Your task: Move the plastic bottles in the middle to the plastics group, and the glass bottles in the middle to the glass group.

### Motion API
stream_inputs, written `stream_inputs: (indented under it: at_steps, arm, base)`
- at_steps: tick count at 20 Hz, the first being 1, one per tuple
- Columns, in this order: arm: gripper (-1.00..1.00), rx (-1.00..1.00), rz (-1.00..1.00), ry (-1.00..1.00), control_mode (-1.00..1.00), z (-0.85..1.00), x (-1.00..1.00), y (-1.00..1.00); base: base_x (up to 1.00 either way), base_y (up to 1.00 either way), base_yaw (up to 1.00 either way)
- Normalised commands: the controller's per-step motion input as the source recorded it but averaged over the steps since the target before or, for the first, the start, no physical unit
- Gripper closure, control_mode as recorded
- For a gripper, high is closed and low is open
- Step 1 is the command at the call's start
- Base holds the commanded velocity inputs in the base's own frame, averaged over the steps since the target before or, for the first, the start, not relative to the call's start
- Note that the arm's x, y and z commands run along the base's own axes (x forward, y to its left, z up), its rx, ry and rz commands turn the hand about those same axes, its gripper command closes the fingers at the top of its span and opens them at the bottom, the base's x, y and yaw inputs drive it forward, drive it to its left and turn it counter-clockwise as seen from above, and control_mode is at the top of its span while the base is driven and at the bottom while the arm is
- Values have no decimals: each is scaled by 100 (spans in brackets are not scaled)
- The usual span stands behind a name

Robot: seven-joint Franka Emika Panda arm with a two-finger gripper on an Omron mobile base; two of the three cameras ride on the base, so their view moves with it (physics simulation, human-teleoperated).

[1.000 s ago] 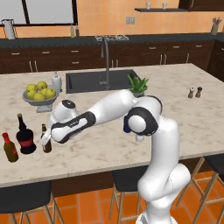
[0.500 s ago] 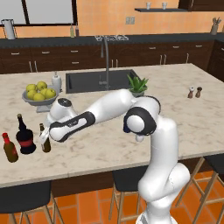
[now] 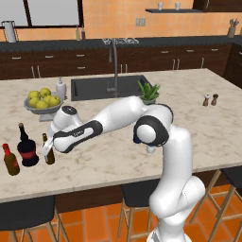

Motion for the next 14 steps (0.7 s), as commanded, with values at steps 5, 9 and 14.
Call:
stream_inputs:
  at_steps: [5, 9, 14]
  arm:
    - [-100, 0, 0, 0, -100, 0, 0, 0]
    - [-100, 0, 0, 0, -100, 0, 0, 0]
    - [-100, 1, 0, -3, -100, 0, -11, -26]
  base:
    - [0, 0, 0]
    - [0, 0, 0]
    - [0, 0, 0]
